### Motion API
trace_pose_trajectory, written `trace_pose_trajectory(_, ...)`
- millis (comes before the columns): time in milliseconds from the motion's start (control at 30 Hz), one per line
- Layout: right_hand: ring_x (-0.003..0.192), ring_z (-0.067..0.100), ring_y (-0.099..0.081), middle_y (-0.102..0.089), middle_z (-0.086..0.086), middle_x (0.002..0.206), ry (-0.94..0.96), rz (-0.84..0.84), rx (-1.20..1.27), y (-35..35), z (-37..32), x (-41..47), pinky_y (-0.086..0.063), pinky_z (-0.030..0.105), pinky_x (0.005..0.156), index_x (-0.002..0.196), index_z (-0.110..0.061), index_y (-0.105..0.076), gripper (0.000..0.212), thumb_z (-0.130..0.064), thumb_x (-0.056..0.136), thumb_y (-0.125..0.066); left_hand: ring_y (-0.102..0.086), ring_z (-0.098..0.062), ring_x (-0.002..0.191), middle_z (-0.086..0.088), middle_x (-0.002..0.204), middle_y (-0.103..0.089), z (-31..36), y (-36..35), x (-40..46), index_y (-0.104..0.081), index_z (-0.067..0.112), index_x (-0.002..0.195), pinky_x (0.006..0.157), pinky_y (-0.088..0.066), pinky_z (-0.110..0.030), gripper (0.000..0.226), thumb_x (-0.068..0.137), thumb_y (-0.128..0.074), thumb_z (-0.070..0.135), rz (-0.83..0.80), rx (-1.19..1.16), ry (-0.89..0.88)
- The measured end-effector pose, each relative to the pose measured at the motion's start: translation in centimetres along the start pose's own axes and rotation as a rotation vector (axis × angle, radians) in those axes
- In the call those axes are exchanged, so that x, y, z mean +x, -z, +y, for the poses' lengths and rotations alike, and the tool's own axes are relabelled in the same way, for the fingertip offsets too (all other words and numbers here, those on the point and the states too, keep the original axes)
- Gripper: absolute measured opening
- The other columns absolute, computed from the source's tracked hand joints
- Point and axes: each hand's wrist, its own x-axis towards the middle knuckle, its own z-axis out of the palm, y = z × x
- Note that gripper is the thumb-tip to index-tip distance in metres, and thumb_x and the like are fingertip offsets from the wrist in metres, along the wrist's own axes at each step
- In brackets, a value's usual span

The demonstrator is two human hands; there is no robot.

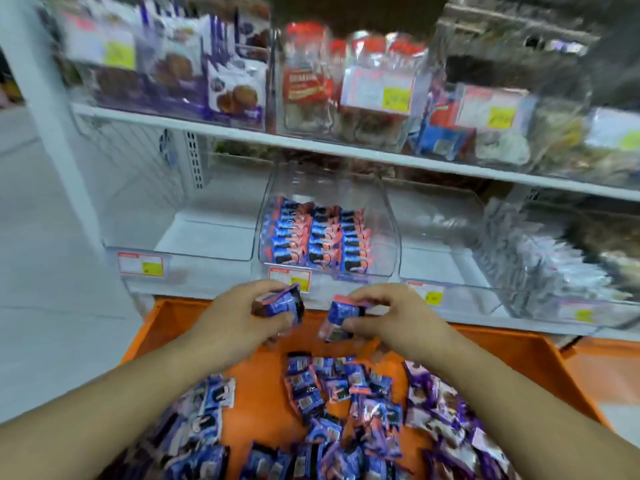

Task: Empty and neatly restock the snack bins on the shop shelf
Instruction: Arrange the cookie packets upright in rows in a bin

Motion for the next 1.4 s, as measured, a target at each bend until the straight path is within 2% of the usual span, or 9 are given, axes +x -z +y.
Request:
trace_pose_trajectory(200, 0.091, 0.03, -0.072, -0.075, 0.022, 0.114, 0.058, 0.063, 0.527, 0.6, -1.9, -2.5, -0.06, 0.041, 0.088, 0.102, 0.0, -0.077, 0.019, 0.004, 0.091, -0.062, -0.075, -0.006, 0.085, 0.017, 0.092, -0.079, 3.3, 2.5, -3.2, -0.072, 0.041, 0.112, 0.075, -0.056, -0.019, 0.032, 0.09, -0.079, 0.019, 0.093, -0.06, -0.087)
trace_pose_trajectory(300, 0.091, 0.022, -0.07, -0.077, 0.005, 0.111, 0.13, 0.181, 0.319, 0.1, -2.7, -2.3, -0.057, 0.037, 0.082, 0.092, -0.015, -0.078, 0.004, -0.013, 0.089, -0.08, -0.073, -0.005, 0.084, 0.018, 0.102, -0.077, 3.5, 2.7, -2.8, -0.07, 0.048, 0.118, 0.081, -0.06, -0.037, 0.034, 0.087, -0.081, 0.037, 0.137, -0.003, -0.104)
trace_pose_trajectory(467, 0.073, 0.0, -0.065, -0.074, -0.012, 0.116, 0.212, 0.217, 0.193, -0.5, -4.4, -0.9, -0.059, 0.028, 0.073, 0.11, -0.033, -0.076, 0.038, -0.006, 0.085, -0.084, -0.071, -0.008, 0.085, 0.029, 0.117, -0.069, 4.4, 2.8, -1.9, -0.063, 0.063, 0.125, 0.081, -0.062, -0.035, 0.043, 0.087, -0.077, 0.048, 0.182, 0.036, -0.128)
trace_pose_trajectory(633, 0.103, 0.023, -0.074, -0.074, -0.011, 0.112, 0.184, 0.164, 0.202, -1.8, -4.4, 1.2, -0.064, 0.051, 0.085, 0.116, -0.038, -0.074, 0.04, -0.01, 0.089, -0.082, -0.068, 0.008, 0.09, 0.026, 0.108, -0.075, 5.2, 2.8, -1.0, -0.07, 0.057, 0.119, 0.072, -0.049, -0.006, 0.049, 0.085, -0.083, 0.024, 0.102, -0.077, -0.173)
trace_pose_trajectory(767, 0.104, 0.016, -0.073, -0.069, -0.008, 0.109, 0.163, 0.106, 0.206, -1.9, -4.1, 1.8, -0.064, 0.043, 0.087, 0.124, -0.05, -0.07, 0.059, -0.003, 0.089, -0.08, -0.065, 0.005, 0.116, 0.022, 0.126, -0.07, 5.2, 3.1, -0.5, -0.068, 0.054, 0.126, 0.105, -0.046, -0.026, 0.042, 0.086, -0.078, 0.048, -0.083, -0.311, -0.087)
trace_pose_trajectory(900, 0.101, 0.03, -0.073, -0.06, 0.002, 0.12, 0.124, 0.045, 0.177, -1.7, -3.9, 1.8, -0.059, 0.056, 0.091, 0.127, -0.059, -0.065, 0.071, 0.002, 0.091, -0.074, -0.065, 0.004, 0.113, 0.02, 0.12, -0.073, 5.1, 3.2, -0.5, -0.072, 0.052, 0.119, 0.095, -0.053, -0.021, 0.044, 0.092, -0.076, 0.018, 0.048, -0.247, -0.124)
trace_pose_trajectory(1033, 0.098, 0.041, -0.07, -0.058, 0.012, 0.117, 0.088, 0.038, 0.186, -1.5, -3.6, 1.8, -0.056, 0.062, 0.09, 0.125, -0.055, -0.068, 0.074, 0.01, 0.089, -0.069, -0.071, -0.011, 0.109, 0.005, 0.124, -0.071, 4.5, 3.4, -0.7, -0.069, 0.052, 0.12, 0.093, -0.06, -0.038, 0.068, 0.08, -0.085, 0.0, 0.094, -0.318, -0.08)
trace_pose_trajectory(1200, 0.065, 0.023, -0.068, -0.059, 0.01, 0.093, 0.109, 0.069, 0.289, -1.0, -3.3, 1.0, -0.057, 0.032, 0.063, 0.109, -0.027, -0.075, 0.036, 0.003, 0.089, -0.076, -0.074, -0.013, 0.102, 0.008, 0.116, -0.075, 4.2, 3.5, -1.1, -0.067, 0.039, 0.122, 0.09, -0.061, -0.039, 0.065, 0.074, -0.091, 0.003, 0.088, -0.3, -0.042)
trace_pose_trajectory(1400, 0.086, 0.022, -0.07, -0.068, -0.005, 0.096, 0.126, 0.227, 0.224, -0.4, -2.2, 1.3, -0.061, 0.047, 0.085, 0.088, -0.023, -0.066, 0.025, -0.006, 0.085, -0.083, -0.076, -0.019, 0.094, -0.001, 0.104, -0.08, 4.3, 3.8, -1.2, -0.063, 0.032, 0.119, 0.089, -0.06, -0.046, 0.057, 0.074, -0.09, 0.011, 0.077, -0.319, -0.008)
